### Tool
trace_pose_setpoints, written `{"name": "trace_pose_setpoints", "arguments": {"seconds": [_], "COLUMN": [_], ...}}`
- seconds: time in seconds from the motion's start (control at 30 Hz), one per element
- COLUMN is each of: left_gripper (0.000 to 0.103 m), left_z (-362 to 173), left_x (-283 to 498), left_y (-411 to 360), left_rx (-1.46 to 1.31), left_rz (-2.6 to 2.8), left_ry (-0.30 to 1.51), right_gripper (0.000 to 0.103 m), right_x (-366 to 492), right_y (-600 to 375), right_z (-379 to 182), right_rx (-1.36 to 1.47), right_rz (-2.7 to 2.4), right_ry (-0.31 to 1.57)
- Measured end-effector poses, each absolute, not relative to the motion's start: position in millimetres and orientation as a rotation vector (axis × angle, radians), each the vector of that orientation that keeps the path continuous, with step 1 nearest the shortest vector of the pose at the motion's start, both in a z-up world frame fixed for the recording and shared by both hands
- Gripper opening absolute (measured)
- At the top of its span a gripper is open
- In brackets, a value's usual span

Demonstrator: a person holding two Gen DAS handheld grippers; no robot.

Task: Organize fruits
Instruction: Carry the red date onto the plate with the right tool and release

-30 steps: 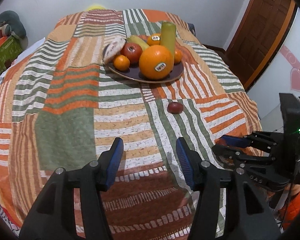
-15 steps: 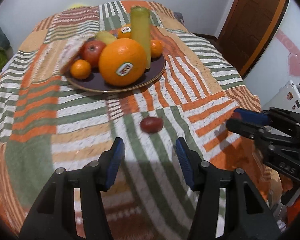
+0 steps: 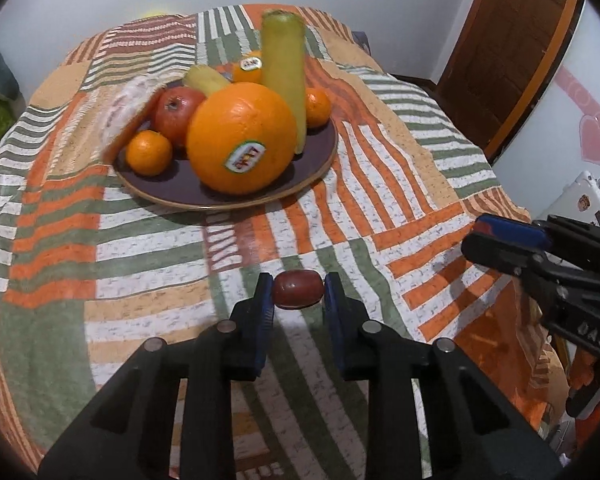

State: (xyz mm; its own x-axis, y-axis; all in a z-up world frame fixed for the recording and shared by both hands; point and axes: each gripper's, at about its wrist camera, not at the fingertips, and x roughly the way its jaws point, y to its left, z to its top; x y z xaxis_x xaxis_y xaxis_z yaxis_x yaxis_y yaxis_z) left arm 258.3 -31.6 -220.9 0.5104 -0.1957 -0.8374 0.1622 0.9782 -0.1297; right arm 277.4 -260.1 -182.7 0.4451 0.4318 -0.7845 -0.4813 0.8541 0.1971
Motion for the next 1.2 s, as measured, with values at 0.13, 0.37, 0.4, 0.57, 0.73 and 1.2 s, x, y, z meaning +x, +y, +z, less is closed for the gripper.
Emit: {"name": "trace_pose_setpoints", "arguments": {"seconds": [0.13, 0.37, 0.4, 0.57, 0.73, 1.2], "left_gripper": [0.025, 0.026, 0.025, 0.026, 0.026, 0.031], "left_z": [-210, -188, -185, -183, -187, -198], "left_x": [257, 265, 267, 277, 292, 311], "left_y": [-15, 17, 21, 31, 38, 42], "left_rx": [-0.059, -0.097, -0.099, -0.095, -0.107, -0.126], "left_rz": [-0.192, -0.146, -0.139, -0.121, -0.11, -0.14], "left_ry": [0.985, 0.924, 0.915, 0.899, 0.898, 0.921], "right_gripper": [0.024, 0.024, 0.024, 0.024, 0.024, 0.036], "right_x": [284, 300, 303, 318, 330, 356], "right_y": [-251, -228, -225, -207, -194, -185], "right_z": [-176, -165, -164, -162, -171, -196], "right_rx": [-0.065, -0.087, -0.088, -0.095, -0.087, -0.071], "right_rz": [0.577, 0.602, 0.607, 0.621, 0.633, 0.63], "right_ry": [0.931, 0.882, 0.878, 0.858, 0.866, 0.906]}}
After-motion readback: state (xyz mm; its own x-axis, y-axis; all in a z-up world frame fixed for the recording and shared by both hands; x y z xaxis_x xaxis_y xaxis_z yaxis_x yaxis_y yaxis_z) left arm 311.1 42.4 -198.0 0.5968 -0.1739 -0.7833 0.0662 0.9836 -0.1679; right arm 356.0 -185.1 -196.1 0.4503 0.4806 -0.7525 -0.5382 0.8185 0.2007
